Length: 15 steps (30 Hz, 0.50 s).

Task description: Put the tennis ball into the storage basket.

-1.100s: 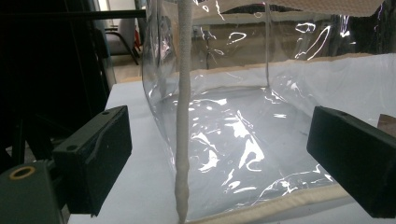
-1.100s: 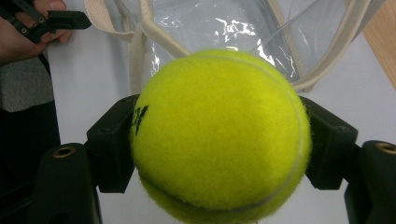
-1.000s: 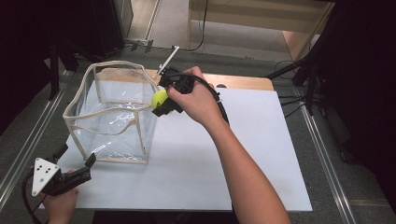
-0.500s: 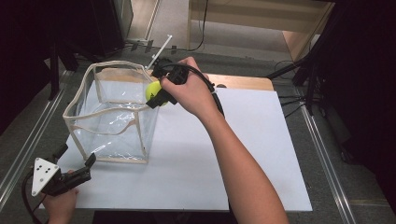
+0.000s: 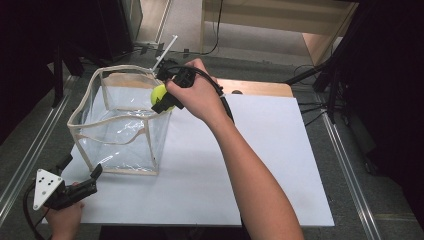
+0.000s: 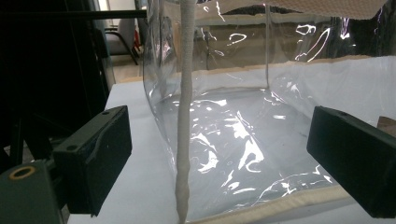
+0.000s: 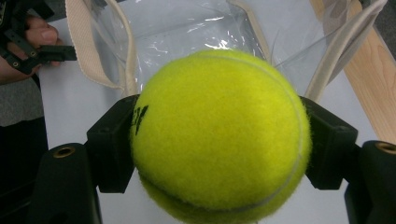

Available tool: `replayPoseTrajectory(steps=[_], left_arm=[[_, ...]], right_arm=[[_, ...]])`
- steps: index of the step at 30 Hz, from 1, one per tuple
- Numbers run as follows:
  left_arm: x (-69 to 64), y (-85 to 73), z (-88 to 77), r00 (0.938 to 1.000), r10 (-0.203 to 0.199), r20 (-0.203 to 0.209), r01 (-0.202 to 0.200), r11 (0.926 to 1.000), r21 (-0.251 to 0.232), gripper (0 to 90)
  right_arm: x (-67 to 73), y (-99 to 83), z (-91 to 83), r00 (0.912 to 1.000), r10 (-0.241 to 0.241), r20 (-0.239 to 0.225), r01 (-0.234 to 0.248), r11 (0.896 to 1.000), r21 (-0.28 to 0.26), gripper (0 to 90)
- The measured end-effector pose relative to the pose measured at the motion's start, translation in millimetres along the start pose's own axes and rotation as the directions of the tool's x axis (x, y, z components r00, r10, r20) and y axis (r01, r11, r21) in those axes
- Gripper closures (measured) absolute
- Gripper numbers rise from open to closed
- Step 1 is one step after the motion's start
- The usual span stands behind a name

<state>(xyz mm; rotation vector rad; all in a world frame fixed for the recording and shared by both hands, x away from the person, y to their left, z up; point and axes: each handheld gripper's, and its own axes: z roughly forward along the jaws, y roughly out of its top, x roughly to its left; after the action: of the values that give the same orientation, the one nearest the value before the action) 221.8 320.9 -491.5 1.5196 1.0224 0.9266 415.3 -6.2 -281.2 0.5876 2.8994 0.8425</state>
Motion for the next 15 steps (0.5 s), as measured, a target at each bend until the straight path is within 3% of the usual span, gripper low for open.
replayPoseTrajectory(steps=[15], left_arm=[[0.5,0.1,-0.1,1.0,0.001,0.0,-0.001,1.0,0.001,6.9]], right_arm=[[-1.9,14.8,19.4,1.0,0.005,0.006,-0.006,1.0,0.007,23.7]])
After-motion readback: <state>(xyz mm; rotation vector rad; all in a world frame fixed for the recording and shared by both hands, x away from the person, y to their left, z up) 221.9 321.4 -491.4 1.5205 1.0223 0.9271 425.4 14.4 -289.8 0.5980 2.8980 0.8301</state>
